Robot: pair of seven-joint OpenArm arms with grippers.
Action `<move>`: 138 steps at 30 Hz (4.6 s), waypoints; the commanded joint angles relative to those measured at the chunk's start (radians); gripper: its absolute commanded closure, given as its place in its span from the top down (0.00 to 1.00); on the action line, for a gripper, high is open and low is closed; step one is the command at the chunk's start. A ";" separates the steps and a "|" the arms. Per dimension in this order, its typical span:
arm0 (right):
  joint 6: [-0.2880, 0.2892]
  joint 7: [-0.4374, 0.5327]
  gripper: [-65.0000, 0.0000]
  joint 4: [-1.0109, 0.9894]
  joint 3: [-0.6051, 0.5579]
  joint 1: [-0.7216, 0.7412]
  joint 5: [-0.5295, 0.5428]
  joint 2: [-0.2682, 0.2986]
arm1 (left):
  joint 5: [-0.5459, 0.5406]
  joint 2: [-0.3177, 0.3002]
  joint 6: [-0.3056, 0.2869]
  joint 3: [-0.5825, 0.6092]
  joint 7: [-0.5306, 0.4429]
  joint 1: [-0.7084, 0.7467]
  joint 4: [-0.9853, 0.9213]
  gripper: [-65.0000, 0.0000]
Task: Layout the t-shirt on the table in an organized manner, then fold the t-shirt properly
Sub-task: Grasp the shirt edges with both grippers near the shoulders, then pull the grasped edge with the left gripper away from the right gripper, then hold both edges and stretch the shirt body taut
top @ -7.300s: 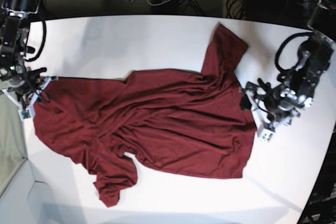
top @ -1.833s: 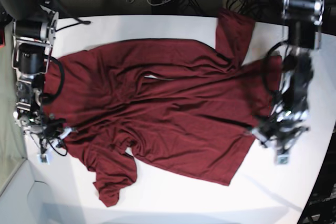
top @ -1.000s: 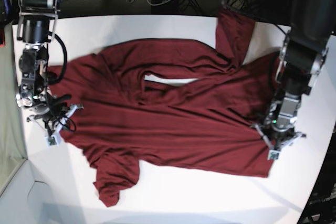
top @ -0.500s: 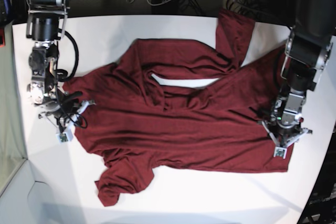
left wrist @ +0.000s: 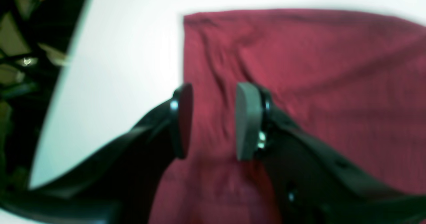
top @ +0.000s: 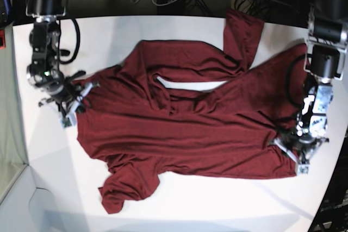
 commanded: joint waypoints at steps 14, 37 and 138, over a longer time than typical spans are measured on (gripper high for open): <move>0.001 0.030 0.00 -0.027 0.005 -0.049 0.003 -0.022 | 0.009 -0.029 0.008 -0.273 0.328 0.548 0.601 0.33; -0.003 0.070 0.00 -0.208 0.145 -0.001 -0.001 0.078 | 0.256 -0.034 0.006 -0.279 0.159 0.535 0.385 0.33; 0.001 0.063 0.00 -0.104 0.242 -0.110 0.000 0.081 | 0.276 -0.248 0.003 -0.210 0.397 0.759 0.827 0.00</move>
